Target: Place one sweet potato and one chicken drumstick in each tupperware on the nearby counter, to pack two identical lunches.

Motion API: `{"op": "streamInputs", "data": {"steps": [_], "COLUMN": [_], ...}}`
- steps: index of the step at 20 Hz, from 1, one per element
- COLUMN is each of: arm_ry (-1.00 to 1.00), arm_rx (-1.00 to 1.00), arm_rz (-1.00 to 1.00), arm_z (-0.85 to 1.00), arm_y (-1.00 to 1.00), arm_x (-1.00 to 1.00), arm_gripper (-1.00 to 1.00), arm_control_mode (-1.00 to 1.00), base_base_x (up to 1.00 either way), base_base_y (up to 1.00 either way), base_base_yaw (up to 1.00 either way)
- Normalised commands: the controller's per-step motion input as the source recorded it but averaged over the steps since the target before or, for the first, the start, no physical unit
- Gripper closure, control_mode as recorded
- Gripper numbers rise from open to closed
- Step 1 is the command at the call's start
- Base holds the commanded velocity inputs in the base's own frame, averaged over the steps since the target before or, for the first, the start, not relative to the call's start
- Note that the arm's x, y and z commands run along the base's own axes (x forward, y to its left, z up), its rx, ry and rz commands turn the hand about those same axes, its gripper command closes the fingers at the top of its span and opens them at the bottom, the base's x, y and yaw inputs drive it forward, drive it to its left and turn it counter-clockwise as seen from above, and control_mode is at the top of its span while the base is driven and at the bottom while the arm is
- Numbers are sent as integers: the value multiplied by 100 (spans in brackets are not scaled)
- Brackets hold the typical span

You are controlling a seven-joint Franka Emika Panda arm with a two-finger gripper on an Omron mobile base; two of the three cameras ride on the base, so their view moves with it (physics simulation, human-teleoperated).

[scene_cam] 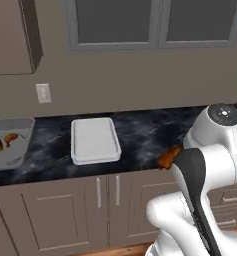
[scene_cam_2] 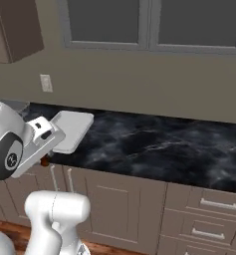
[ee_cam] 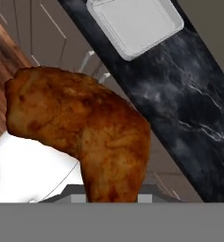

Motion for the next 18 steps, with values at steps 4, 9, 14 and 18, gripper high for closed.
{"op": "streamInputs", "data": {"steps": [4, 9, 14, 18], "arm_ry": [0, 0, 0, 0], "arm_rx": [0, 0, 0, 0], "arm_rz": [0, 0, 0, 0], "arm_z": [0, 0, 0, 0], "arm_y": [0, 0, 0, 0], "arm_x": [0, 0, 0, 0], "arm_gripper": [100, 100, 100, 100], "arm_control_mode": [100, 100, 100, 100], "base_base_x": [39, 57, 32, 0], "base_base_y": [100, 98, 9, -17], "base_base_yaw": [0, -1, -24, -33]}}
